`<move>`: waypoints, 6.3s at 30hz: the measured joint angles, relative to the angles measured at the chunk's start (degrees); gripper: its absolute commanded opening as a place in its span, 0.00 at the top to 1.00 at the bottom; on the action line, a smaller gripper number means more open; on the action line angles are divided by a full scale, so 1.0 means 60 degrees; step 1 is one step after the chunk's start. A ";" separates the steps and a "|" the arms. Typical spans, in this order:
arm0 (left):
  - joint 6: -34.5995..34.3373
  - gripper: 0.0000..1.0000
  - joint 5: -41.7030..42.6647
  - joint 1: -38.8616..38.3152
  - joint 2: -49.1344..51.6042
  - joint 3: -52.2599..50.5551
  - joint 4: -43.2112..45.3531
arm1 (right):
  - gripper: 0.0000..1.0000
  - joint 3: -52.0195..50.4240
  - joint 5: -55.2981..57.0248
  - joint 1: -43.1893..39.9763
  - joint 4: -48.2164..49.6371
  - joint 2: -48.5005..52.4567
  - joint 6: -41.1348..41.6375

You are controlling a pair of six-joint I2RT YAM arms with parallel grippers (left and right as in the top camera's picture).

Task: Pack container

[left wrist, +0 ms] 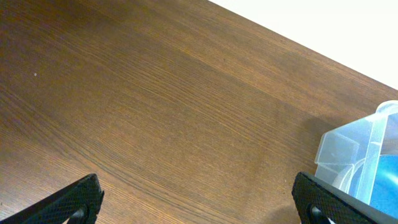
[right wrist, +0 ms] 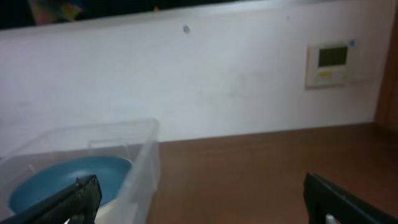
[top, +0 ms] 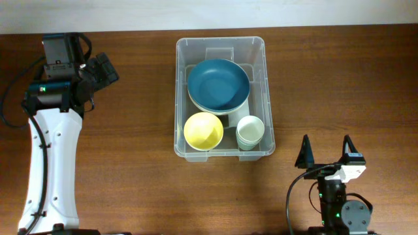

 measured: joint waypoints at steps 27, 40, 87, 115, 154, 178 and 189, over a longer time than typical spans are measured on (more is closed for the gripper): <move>0.0000 0.01 -0.0004 0.0000 0.0000 0.0000 0.0000 | 0.01 -0.0576 0.0080 0.0000 -0.1075 0.0000 -0.0809; 0.0000 0.01 0.0000 0.0000 0.0000 0.0000 0.0000 | 0.01 -0.0576 0.0080 0.0000 -0.1075 0.0000 -0.0841; 0.0007 0.01 0.0882 -0.0189 -1.3278 -0.9573 0.4262 | 0.01 -0.0576 0.0051 -0.0007 -0.1078 0.0000 -0.0838; 0.1417 0.01 0.1413 -0.0484 -1.4557 -1.4717 0.8149 | 0.01 -0.0576 0.0047 -0.0007 -0.1082 0.0000 -0.0838; 0.3982 0.00 0.1483 -0.0525 -1.4564 -1.4746 0.7289 | 0.01 -0.0576 0.0047 -0.0007 -0.1082 0.0000 -0.0841; 0.3982 0.01 0.1483 -0.0525 -1.4564 -1.4746 0.7286 | 0.01 -0.0576 0.0047 -0.0007 -0.1082 0.0000 -0.0845; 0.3982 0.01 0.1483 -0.0525 -1.4564 -1.4746 0.7286 | 0.01 -0.0576 0.0047 -0.0007 -0.1082 0.0000 -0.0841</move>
